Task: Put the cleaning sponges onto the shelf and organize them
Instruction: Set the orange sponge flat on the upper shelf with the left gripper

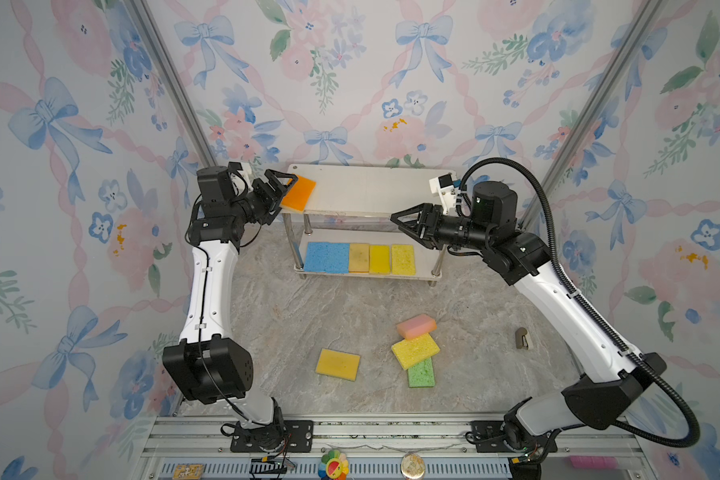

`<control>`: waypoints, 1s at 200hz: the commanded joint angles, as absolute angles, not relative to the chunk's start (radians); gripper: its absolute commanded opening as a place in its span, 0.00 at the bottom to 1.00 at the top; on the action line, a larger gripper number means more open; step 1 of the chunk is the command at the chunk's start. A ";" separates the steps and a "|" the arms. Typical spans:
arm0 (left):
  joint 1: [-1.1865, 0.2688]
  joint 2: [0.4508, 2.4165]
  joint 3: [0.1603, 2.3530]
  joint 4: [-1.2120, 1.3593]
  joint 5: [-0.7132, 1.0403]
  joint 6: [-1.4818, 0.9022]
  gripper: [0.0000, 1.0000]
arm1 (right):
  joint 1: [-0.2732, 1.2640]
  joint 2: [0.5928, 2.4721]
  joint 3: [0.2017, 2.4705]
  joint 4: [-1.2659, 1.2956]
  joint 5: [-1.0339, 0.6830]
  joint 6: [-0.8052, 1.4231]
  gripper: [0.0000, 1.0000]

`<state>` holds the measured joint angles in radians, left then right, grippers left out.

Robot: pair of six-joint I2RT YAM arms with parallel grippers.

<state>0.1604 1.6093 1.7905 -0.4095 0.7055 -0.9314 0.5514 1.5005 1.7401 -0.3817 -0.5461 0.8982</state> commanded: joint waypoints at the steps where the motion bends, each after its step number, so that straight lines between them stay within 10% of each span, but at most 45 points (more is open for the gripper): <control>1: 0.166 1.617 1.831 -0.479 0.659 -0.868 0.98 | 0.554 1.475 1.721 -0.342 -0.551 0.920 0.59; 200: 0.049 1.622 1.921 -0.518 0.195 -0.567 0.98 | 0.566 1.443 1.664 -0.270 -0.546 0.966 0.60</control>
<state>0.0536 1.6337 1.9148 -0.5117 0.2596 -0.6399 0.5533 1.4605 1.6775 -0.2958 -0.5457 0.9585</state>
